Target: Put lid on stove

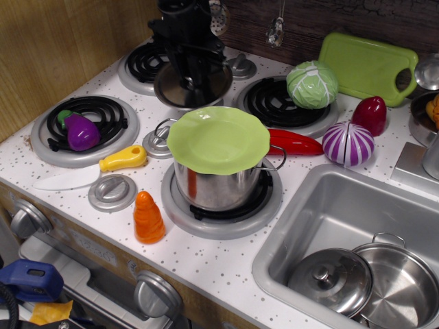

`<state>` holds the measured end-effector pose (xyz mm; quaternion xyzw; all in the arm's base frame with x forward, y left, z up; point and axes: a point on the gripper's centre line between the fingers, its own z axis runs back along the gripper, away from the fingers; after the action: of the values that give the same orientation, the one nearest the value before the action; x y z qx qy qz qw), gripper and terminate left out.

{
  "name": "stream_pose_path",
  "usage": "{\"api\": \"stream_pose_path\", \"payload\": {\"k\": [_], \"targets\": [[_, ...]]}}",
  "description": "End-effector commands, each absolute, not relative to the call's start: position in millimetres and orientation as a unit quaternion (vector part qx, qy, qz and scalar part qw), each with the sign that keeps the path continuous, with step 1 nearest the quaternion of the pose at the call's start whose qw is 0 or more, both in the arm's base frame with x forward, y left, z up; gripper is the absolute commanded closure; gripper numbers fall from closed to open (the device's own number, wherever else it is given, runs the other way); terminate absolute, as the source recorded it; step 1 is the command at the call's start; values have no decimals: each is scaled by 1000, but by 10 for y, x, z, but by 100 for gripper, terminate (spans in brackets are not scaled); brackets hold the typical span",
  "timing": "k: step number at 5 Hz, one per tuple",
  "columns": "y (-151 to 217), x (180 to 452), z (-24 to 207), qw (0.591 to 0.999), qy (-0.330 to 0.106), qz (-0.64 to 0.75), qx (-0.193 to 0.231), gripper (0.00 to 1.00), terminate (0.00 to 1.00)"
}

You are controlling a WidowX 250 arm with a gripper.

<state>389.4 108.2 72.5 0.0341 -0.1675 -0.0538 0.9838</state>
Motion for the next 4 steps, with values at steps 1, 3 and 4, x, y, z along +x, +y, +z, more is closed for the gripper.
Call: {"api": "stream_pose_path", "payload": {"k": [1,3,4], "targets": [[1487,4004,925,970,-204,-98,87,100,0],[1827,4061,833,958,-224,-132,119,100,0],[1933,4106,794,953,-234,-144,128,100,0]]}}
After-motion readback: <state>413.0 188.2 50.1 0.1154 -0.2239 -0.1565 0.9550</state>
